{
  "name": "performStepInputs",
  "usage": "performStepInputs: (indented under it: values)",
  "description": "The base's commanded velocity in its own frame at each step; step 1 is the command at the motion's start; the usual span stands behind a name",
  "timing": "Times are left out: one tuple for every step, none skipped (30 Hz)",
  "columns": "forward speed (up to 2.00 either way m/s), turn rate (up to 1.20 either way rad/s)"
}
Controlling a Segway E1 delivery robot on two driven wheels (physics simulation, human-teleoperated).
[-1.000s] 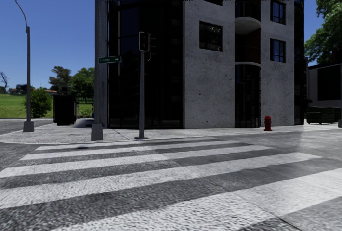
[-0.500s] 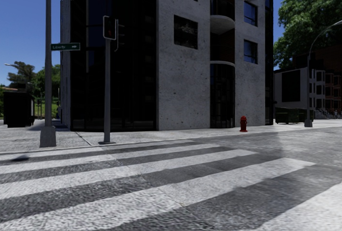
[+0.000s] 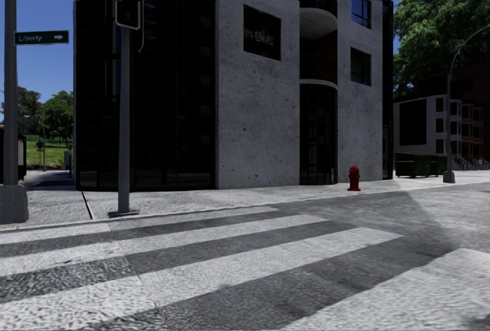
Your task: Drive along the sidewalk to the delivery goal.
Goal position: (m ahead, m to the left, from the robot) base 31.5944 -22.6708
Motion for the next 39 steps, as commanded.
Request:
performStepInputs:
  values:
    - [2.00,0.00]
    - [2.00,0.00]
    - [2.00,0.00]
    - [2.00,0.00]
    - [2.00,0.00]
    - [2.00,0.00]
    - [2.00,0.00]
    - [2.00,0.00]
    - [2.00,0.00]
    - [2.00,0.00]
    - [2.00,0.00]
    - [2.00,0.01]
    - [2.00,0.07]
    - [2.00,0.17]
    - [2.00,0.22]
    - [2.00,0.25]
    - [2.00,0.26]
    - [2.00,0.26]
    - [2.00,0.26]
    - [2.00,0.26]
    - [2.00,0.26]
    - [2.00,0.26]
    - [2.00,0.26]
    - [2.00,0.27]
    - [2.00,0.32]
    - [2.00,0.35]
    - [2.00,0.35]
    - [2.00,0.36]
    - [2.00,0.36]
    - [2.00,0.37]
    - [2.00,0.40]
    - [2.00,0.41]
    - [2.00,0.41]
    - [2.00,0.41]
    - [2.00,0.41]
    - [2.00,0.41]
    - [2.00,0.39]
    - [2.00,0.23]
    - [2.00,0.00]
